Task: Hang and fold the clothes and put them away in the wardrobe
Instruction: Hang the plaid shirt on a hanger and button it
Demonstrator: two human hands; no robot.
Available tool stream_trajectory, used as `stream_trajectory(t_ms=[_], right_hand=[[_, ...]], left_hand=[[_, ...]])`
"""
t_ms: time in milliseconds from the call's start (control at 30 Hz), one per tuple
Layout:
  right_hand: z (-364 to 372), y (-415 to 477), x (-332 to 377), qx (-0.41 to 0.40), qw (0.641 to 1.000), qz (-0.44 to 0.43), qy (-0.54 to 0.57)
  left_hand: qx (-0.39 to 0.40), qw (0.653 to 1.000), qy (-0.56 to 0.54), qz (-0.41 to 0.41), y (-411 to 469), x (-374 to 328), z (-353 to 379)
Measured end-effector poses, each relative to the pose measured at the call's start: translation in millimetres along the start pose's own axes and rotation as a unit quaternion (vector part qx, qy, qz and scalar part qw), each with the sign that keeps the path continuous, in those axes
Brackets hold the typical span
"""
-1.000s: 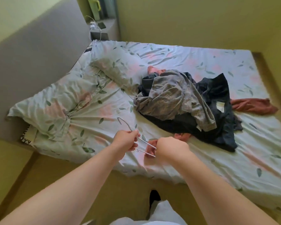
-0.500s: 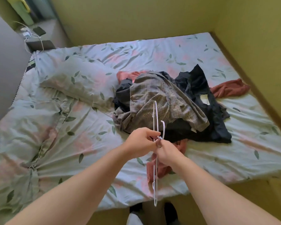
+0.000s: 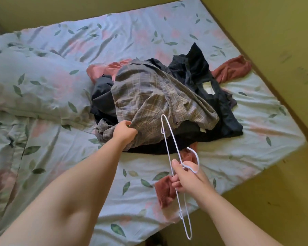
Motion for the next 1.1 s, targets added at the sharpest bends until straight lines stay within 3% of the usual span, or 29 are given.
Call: stream_trajectory(t_ms=[133, 200, 300, 500, 667, 867, 1000, 1100], right_hand=[[-11.2, 3.7, -7.7, -0.047, 0.999, 0.000, -0.028], [-17.9, 2.1, -7.5, -0.053, 0.997, -0.012, -0.051], [-24.8, -0.2, -6.7, -0.046, 0.997, -0.035, -0.051], [-39.3, 3.8, -13.9, -0.061, 0.996, -0.057, -0.007], [-53.7, 3.6, -0.1, -0.030, 0.995, -0.089, 0.029], [-63.1, -21.2, 36.7, 0.062, 0.980, -0.190, -0.007], [-47.4, -55.0, 56.8, 0.170, 0.948, -0.264, -0.058], [-45.6, -94.0, 65.9, 0.209, 0.914, -0.336, -0.093]], left_hand=[[0.029, 0.977, -0.189, -0.097, 34.2, 2.8, 20.5], [0.048, 0.965, -0.227, -0.121, 44.0, 2.6, 30.1], [0.046, 0.970, -0.205, -0.120, 51.2, 10.1, 40.1], [-0.049, 0.983, -0.153, -0.094, 26.6, 23.1, 28.3], [0.018, 0.971, -0.214, -0.103, -39.0, -4.3, 21.5], [-0.153, 0.961, -0.229, 0.000, -186.8, -75.4, -55.0], [-0.246, 0.907, -0.338, 0.047, -292.7, -92.7, -96.7], [-0.297, 0.867, -0.395, 0.070, -369.4, -95.7, -109.0]])
Point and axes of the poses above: each hand's wrist, its own y-axis towards the middle knuckle, its own z-axis out of the palm, x = y × z, the point moved 7 cm from there along y, towards the middle knuckle, and after that the axes turned 3 degrees about -x, right-handed, at the moved point
